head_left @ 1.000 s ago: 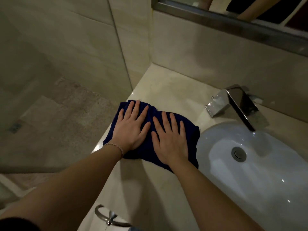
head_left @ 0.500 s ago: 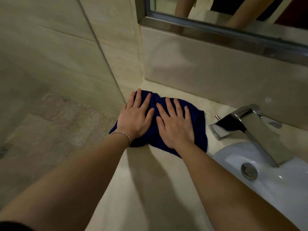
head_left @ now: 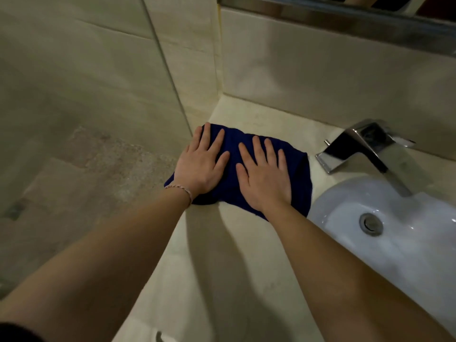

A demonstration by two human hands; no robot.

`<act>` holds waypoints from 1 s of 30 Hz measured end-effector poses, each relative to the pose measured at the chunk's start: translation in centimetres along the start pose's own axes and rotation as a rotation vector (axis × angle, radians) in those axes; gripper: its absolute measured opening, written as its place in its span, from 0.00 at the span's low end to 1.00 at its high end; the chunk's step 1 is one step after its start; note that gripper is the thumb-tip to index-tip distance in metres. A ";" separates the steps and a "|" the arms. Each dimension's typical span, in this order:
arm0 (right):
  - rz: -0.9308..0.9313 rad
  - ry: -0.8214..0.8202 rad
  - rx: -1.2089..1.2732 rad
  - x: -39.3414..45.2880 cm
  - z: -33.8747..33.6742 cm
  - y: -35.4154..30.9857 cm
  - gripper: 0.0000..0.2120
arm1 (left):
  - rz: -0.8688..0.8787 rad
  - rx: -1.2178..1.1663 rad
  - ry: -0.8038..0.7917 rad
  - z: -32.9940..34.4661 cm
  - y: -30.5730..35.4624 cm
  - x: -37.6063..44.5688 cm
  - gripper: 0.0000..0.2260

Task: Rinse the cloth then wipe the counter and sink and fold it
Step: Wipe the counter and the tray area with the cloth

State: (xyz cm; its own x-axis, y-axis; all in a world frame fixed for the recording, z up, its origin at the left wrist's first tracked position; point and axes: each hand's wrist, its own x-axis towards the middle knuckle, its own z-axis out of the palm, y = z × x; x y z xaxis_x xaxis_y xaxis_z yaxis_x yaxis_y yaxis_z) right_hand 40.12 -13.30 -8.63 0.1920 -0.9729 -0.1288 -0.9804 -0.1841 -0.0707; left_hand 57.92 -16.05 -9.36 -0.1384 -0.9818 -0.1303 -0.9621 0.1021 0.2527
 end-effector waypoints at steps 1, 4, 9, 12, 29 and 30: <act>-0.007 -0.005 -0.002 -0.9 0.2 -0.3 0.28 | -0.010 0.003 0.000 0.1 -0.1 -1.1 0.30; -0.033 -0.012 -0.002 -4.8 0.7 -1.5 0.28 | -0.043 0.030 0.012 0.6 0.2 -5.7 0.31; -0.080 -0.026 0.034 -12.0 1.5 -2.6 0.29 | -0.085 0.082 -0.020 2.0 1.8 -13.4 0.31; -0.102 -0.036 0.065 -16.5 2.0 -2.8 0.30 | -0.090 0.073 -0.027 3.1 3.4 -18.1 0.31; -0.009 -0.028 0.037 -37.3 4.6 6.6 0.28 | 0.007 0.079 -0.040 9.5 18.0 -32.2 0.32; 0.003 -0.023 0.037 -38.0 4.7 7.5 0.28 | 0.018 0.084 -0.048 9.7 19.0 -32.3 0.32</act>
State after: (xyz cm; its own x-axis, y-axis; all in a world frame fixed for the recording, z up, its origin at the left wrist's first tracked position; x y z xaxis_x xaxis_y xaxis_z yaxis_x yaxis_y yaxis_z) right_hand 25.69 22.94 -8.88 0.1908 -0.9698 -0.1519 -0.9786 -0.1758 -0.1071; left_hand 41.82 19.19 -9.60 -0.1652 -0.9711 -0.1723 -0.9754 0.1350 0.1742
